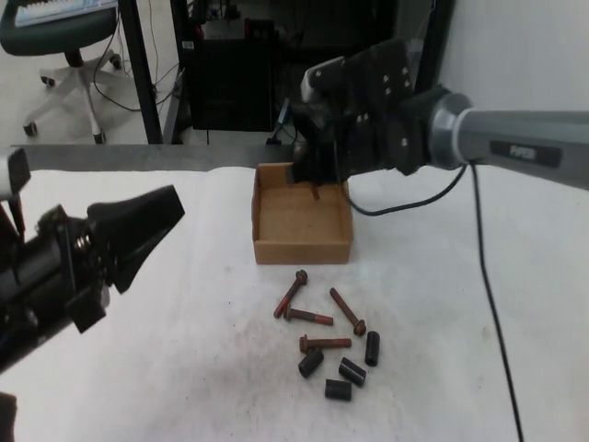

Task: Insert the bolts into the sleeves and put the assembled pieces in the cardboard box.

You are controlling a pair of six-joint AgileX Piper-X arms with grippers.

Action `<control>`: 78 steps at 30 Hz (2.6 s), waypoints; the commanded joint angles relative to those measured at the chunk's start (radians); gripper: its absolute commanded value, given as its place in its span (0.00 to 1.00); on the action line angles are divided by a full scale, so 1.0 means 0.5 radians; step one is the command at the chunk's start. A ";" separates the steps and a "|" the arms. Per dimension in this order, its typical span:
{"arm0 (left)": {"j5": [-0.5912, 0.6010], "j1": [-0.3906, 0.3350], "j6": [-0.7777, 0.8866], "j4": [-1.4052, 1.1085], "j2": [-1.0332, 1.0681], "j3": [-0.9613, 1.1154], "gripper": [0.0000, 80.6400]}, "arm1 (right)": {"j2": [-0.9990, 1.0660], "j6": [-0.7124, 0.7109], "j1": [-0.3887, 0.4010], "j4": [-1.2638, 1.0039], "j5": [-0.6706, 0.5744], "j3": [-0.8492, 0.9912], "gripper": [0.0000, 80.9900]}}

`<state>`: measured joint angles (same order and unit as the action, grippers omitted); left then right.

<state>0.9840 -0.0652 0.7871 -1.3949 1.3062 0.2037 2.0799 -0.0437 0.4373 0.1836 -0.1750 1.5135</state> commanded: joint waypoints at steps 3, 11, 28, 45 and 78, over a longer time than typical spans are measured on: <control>-0.008 0.004 -0.004 -0.015 -0.025 -0.016 0.00 | 0.075 -0.005 0.004 0.001 0.041 0.053 0.01; -0.008 0.004 -0.004 -0.030 -0.030 -0.015 0.00 | 0.184 -0.005 0.004 0.000 0.133 0.053 0.01; 0.023 0.004 -0.004 -0.030 -0.030 -0.015 0.00 | 0.155 0.007 0.004 -0.188 0.147 0.061 0.50; -0.045 -0.174 -0.451 1.320 -0.026 0.393 0.00 | -0.875 -0.124 -0.085 0.812 0.171 -0.177 0.01; -1.827 -1.069 -1.718 4.510 1.289 2.478 0.00 | -2.361 0.194 -0.103 1.198 0.172 -1.518 0.01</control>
<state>0.1751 -0.5884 -0.0466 0.8526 1.9317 1.4308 0.9106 0.0519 0.3896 0.7779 -0.0773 0.7537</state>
